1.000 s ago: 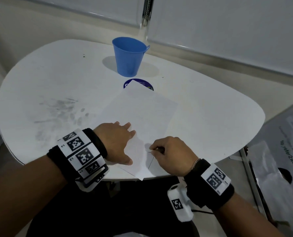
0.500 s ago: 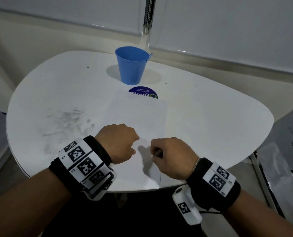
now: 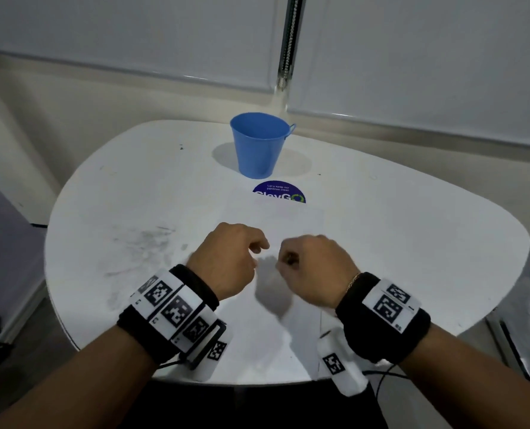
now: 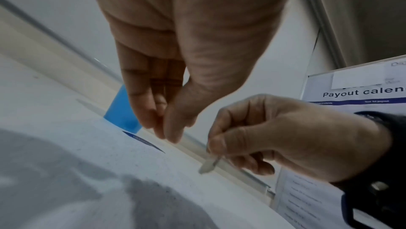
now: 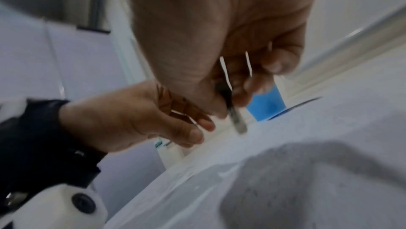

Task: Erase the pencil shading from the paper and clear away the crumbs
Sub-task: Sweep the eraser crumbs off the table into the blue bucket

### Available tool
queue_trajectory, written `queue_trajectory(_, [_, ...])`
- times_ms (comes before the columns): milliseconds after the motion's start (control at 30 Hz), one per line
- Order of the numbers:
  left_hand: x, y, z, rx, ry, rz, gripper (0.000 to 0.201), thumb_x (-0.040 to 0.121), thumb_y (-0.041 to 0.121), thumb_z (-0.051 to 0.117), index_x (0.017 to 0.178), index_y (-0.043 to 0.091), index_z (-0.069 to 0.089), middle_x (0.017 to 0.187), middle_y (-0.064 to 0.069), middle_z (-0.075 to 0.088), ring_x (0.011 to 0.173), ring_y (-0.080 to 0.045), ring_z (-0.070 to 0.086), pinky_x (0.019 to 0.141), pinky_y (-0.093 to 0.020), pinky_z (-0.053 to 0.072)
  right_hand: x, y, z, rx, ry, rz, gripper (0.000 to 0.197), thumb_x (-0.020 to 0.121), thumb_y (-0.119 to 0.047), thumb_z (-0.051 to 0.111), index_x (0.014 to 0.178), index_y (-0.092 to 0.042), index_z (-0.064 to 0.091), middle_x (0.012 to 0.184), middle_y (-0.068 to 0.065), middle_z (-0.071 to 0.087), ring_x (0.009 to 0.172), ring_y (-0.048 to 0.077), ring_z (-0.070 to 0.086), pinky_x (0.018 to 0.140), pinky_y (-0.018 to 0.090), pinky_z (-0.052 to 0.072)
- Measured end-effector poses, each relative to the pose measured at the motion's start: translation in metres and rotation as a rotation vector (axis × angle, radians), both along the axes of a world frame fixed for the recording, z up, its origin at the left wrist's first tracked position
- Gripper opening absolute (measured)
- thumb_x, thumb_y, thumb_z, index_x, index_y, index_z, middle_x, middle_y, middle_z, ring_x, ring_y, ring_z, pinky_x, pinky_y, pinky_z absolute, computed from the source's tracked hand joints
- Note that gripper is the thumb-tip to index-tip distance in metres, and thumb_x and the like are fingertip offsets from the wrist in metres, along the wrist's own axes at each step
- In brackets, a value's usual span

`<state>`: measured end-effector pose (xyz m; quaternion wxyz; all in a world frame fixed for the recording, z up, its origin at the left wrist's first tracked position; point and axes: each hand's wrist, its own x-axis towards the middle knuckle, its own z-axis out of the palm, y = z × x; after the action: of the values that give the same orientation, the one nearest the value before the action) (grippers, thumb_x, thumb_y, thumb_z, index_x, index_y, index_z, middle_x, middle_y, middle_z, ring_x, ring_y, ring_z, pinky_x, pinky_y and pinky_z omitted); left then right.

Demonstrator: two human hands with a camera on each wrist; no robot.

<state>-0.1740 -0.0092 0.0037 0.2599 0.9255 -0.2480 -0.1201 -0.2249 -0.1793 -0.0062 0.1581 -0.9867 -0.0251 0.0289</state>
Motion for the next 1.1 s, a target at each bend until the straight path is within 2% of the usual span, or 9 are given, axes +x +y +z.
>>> queue_trajectory(100, [0.002,-0.001,-0.004,-0.025,-0.030,0.065,0.005,0.090,0.022,0.073,0.090,0.018,0.076,0.067,0.015,0.062,0.073,-0.010,0.058,0.072,-0.026,0.046,0.002,0.005,-0.003,-0.066,0.137,0.067,0.012,0.085,-0.025,0.057,0.089,-0.025,0.068,0.088,-0.005,0.068,0.083,0.023,0.062,0.070,0.030,0.050])
queue_trajectory(133, [0.003,-0.002,-0.006,-0.006,-0.045,0.086,0.014,0.091,0.033,0.073,0.085,0.021,0.075,0.061,0.016,0.055,0.070,-0.011,0.054,0.068,-0.027,0.041,0.001,0.006,-0.004,-0.086,0.182,0.096,0.012,0.085,-0.026,0.058,0.090,-0.025,0.069,0.088,-0.005,0.067,0.084,0.023,0.063,0.072,0.031,0.052])
queue_trajectory(233, [0.005,0.000,-0.005,0.019,-0.078,0.096,0.017,0.092,0.045,0.069,0.095,0.029,0.073,0.072,0.015,0.063,0.079,-0.013,0.058,0.070,-0.028,0.041,0.017,-0.011,0.007,0.033,0.085,0.036,0.006,0.085,-0.024,0.064,0.079,-0.026,0.063,0.077,-0.011,0.058,0.079,0.018,0.057,0.072,0.030,0.049])
queue_trajectory(367, [0.013,0.010,-0.008,-0.039,-0.022,0.142,0.019,0.090,0.041,0.072,0.106,0.030,0.071,0.087,0.014,0.070,0.083,-0.009,0.064,0.079,-0.029,0.049,0.047,-0.048,0.024,0.052,0.079,-0.124,0.021,0.081,-0.020,0.070,0.071,-0.023,0.051,0.076,-0.010,0.053,0.074,0.018,0.054,0.064,0.027,0.040])
queue_trajectory(500, [0.021,0.013,-0.011,-0.098,0.002,0.171,0.005,0.090,0.033,0.073,0.091,0.028,0.073,0.085,0.014,0.071,0.079,-0.009,0.066,0.084,-0.035,0.054,0.070,-0.063,0.019,0.021,0.076,-0.190,0.019,0.080,-0.017,0.067,0.068,-0.020,0.054,0.079,-0.003,0.059,0.073,0.020,0.057,0.059,0.026,0.042])
queue_trajectory(667, [0.028,0.015,-0.017,-0.091,0.036,0.229,0.046,0.094,0.045,0.067,0.067,0.008,0.071,0.061,0.009,0.069,0.063,-0.006,0.064,0.068,-0.027,0.053,0.093,-0.074,0.014,-0.042,0.108,-0.256,0.018,0.081,-0.017,0.066,0.069,-0.021,0.053,0.087,0.003,0.064,0.081,0.026,0.061,0.063,0.026,0.041])
queue_trajectory(833, [0.032,0.021,-0.009,-0.219,0.136,0.243,0.009,0.091,0.013,0.072,0.083,0.015,0.072,0.081,0.000,0.073,0.055,-0.011,0.069,0.061,-0.029,0.058,0.104,-0.093,0.012,-0.082,0.123,-0.343,0.006,0.083,-0.018,0.065,0.086,-0.013,0.063,0.098,0.008,0.068,0.093,0.031,0.063,0.073,0.030,0.049])
queue_trajectory(1000, [0.042,0.018,0.004,-0.147,0.055,0.318,0.052,0.096,0.046,0.063,0.067,0.004,0.067,0.053,0.009,0.065,0.043,-0.003,0.053,0.049,-0.021,0.039,0.096,-0.095,0.009,0.008,0.101,-0.383,0.005,0.085,-0.023,0.066,0.081,-0.021,0.066,0.092,0.001,0.069,0.091,0.027,0.062,0.074,0.028,0.045])
queue_trajectory(1100, [0.048,0.016,0.006,-0.112,-0.005,0.338,0.039,0.100,0.040,0.058,0.078,0.012,0.074,0.047,0.010,0.053,0.050,-0.005,0.052,0.053,-0.024,0.034,0.087,-0.086,0.008,0.084,0.064,-0.350,0.021,0.088,-0.030,0.064,0.070,-0.020,0.065,0.084,0.001,0.069,0.084,0.026,0.063,0.069,0.028,0.045])
